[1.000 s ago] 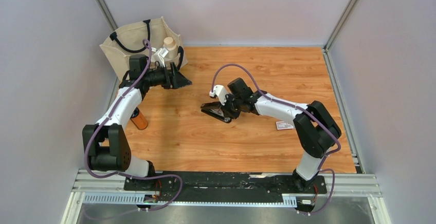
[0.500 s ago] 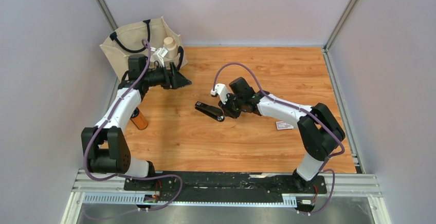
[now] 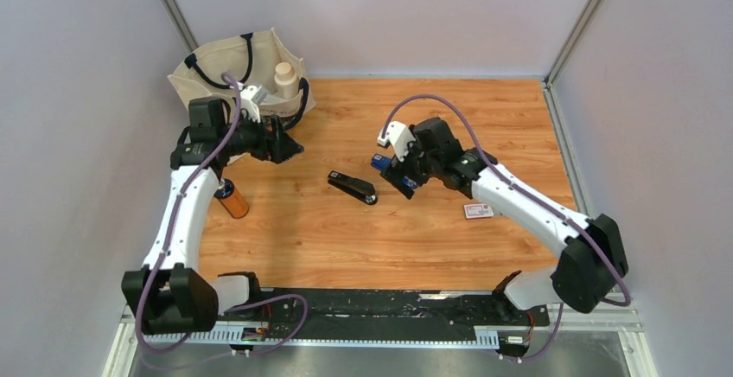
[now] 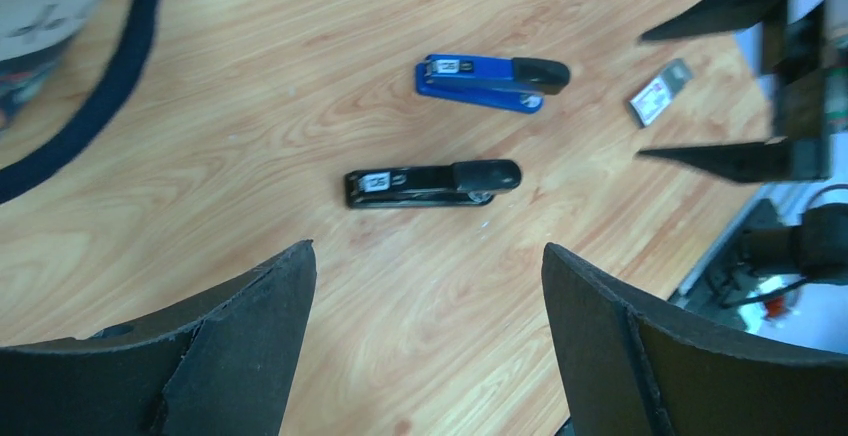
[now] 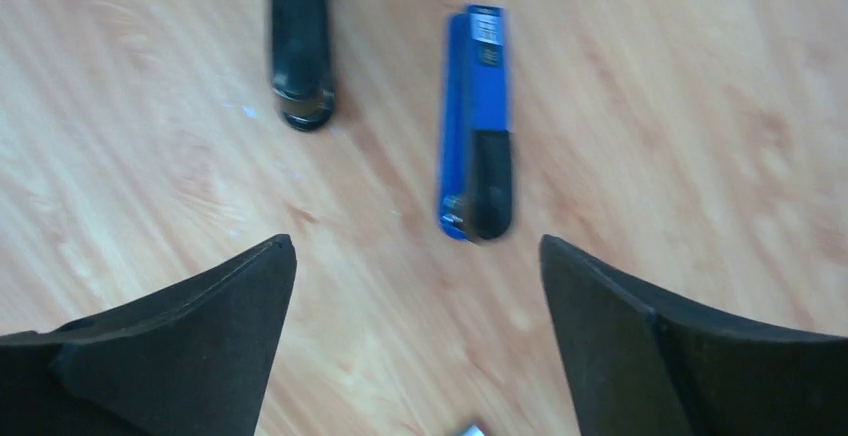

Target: Load the staples into the stapler

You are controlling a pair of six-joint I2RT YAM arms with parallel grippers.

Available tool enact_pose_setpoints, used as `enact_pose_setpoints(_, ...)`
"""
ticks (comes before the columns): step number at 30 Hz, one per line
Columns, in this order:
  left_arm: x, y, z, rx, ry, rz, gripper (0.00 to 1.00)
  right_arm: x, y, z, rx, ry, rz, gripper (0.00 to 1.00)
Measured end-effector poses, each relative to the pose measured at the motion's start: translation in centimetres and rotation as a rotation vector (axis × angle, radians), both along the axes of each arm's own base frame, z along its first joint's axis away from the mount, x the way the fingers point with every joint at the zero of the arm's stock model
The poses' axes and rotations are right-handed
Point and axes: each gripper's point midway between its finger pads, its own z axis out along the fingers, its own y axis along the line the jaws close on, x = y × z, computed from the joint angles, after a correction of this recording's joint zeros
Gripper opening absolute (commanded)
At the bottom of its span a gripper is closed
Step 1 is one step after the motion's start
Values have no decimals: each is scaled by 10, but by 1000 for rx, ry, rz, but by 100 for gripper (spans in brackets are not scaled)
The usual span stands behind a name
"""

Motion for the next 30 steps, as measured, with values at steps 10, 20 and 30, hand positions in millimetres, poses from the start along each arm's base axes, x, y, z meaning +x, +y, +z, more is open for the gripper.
enact_pose_setpoints(10,-47,58,25,261,-94,204,93,3,-106,88,-51,-293,-384,100)
enact_pose_setpoints(20,-105,81,62,388,-283,367,95,-31,-198,179,173,-631,-781,100)
enact_pose_setpoints(30,-144,88,88,406,-465,470,96,-51,-223,194,288,-703,-861,100)
